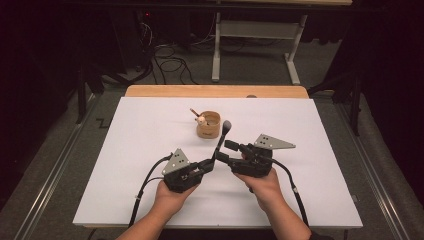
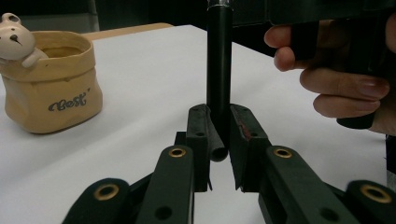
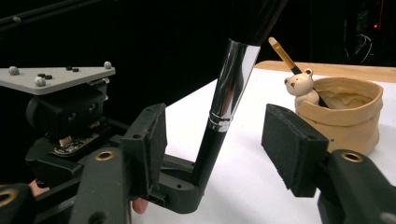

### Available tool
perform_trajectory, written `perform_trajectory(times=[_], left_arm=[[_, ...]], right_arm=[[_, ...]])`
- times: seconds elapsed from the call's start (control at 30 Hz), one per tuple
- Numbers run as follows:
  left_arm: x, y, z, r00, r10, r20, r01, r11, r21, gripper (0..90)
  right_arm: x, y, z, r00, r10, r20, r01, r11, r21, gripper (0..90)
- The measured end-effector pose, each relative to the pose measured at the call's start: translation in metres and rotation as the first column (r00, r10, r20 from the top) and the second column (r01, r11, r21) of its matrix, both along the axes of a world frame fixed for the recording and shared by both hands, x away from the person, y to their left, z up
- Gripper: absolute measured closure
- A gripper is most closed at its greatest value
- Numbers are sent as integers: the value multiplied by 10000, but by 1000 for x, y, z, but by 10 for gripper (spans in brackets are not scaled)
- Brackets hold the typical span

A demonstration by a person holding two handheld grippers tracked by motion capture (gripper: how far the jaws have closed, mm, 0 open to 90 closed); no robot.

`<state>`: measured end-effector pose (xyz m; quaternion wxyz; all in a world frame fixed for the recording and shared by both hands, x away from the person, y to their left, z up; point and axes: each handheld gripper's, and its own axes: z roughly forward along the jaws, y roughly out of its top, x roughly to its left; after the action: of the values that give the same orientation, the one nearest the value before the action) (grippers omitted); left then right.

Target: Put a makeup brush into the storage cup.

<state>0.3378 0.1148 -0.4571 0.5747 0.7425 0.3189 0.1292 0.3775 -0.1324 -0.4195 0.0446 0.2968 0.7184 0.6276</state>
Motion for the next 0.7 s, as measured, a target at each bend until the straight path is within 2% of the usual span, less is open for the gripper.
perform_trajectory(times=[0.43,0.53,0.7], left_arm=[[-4,-6,-2,9999,-172,-2,173,9998,69,792],[-4,-8,-3,9998,-211,-1,211,9997,91,792],[-5,-9,-3,9997,-260,7,260,9996,150,792]], right_arm=[[1,-4,-2,9998,-51,-214,61,9991,429,532],[2,-7,-3,9989,-78,-452,111,9973,727,566],[3,-10,-3,9984,-43,-562,97,9952,971,610]])
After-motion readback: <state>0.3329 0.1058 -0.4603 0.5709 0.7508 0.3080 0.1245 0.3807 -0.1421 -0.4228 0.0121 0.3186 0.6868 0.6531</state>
